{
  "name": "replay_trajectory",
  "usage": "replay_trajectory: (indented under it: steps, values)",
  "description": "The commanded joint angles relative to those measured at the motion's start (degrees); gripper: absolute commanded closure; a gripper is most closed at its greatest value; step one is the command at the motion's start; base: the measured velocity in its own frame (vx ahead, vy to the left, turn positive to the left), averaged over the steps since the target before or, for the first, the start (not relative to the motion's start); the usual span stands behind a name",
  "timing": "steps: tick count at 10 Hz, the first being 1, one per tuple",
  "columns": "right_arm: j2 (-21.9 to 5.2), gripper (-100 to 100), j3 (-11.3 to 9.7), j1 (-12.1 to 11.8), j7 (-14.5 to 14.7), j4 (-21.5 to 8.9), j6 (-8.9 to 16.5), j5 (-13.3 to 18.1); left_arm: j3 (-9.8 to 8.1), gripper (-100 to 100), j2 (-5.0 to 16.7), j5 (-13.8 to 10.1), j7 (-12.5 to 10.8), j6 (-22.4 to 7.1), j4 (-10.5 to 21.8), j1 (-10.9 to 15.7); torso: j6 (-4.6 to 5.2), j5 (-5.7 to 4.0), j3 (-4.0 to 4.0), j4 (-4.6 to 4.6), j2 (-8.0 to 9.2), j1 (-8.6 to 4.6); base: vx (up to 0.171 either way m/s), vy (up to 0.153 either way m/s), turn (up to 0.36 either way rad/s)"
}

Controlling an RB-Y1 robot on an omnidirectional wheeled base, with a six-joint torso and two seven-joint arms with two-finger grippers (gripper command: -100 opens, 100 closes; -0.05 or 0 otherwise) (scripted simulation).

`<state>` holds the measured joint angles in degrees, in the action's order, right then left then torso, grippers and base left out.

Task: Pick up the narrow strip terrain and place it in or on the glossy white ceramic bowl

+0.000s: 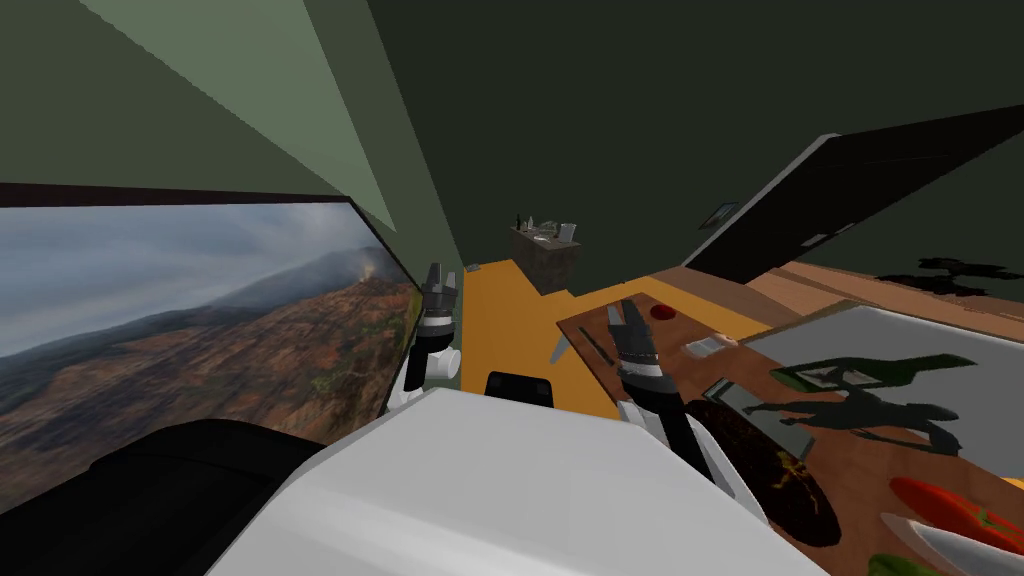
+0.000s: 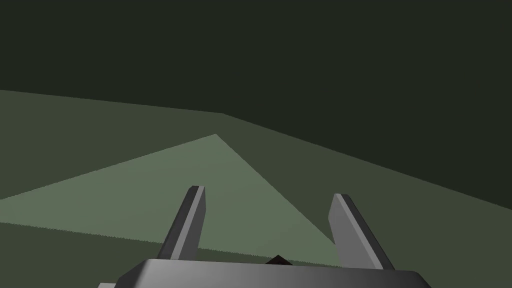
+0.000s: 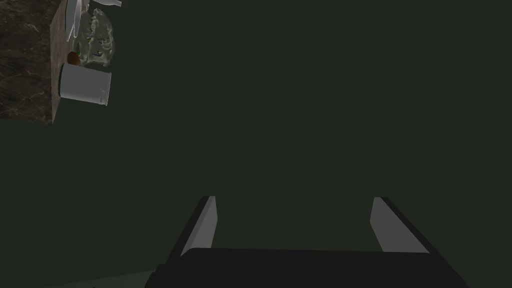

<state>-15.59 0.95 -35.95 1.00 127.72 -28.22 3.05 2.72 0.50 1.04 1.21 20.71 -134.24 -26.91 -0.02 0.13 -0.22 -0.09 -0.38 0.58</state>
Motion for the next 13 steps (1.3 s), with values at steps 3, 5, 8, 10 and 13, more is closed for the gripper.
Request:
replay_trajectory:
  steps: [3,5,8,10,13]
  values:
    - [-4.9,-100,1.2,-4.5,0.0,-3.7,1.5,4.2,-0.01,0,0.0,0.0,0.0,0.0,0.0,0.0,0.03,0.00,0.08,0.02,0.15,-0.07,0.070,0.133,0.144]
    - [-8.3,-100,1.9,-7.8,0.0,-6.2,3.1,7.5,0.00,0,0.0,0.0,0.0,0.0,0.0,0.0,-0.01,-0.01,0.09,0.04,0.17,-0.05,0.101,0.150,0.239]
    - [-11.8,-100,2.5,-11.1,0.2,-8.9,4.6,10.7,-0.01,0,0.0,0.0,0.0,0.0,0.0,0.0,0.01,-0.03,0.10,0.04,0.18,-0.24,0.082,0.095,0.128]
    - [-15.0,-100,2.9,-14.3,0.5,-11.6,6.0,13.8,0.00,0,0.0,0.0,0.0,0.0,0.0,0.0,0.00,-0.01,0.03,0.01,0.06,-0.10,0.118,0.118,0.233]
    - [-19.2,-100,3.0,-18.6,1.5,-16.0,7.8,18.2,-0.01,0,0.0,0.0,0.0,0.0,0.0,0.0,0.01,-0.04,-0.05,-0.02,-0.08,-0.24,0.153,0.070,0.175]
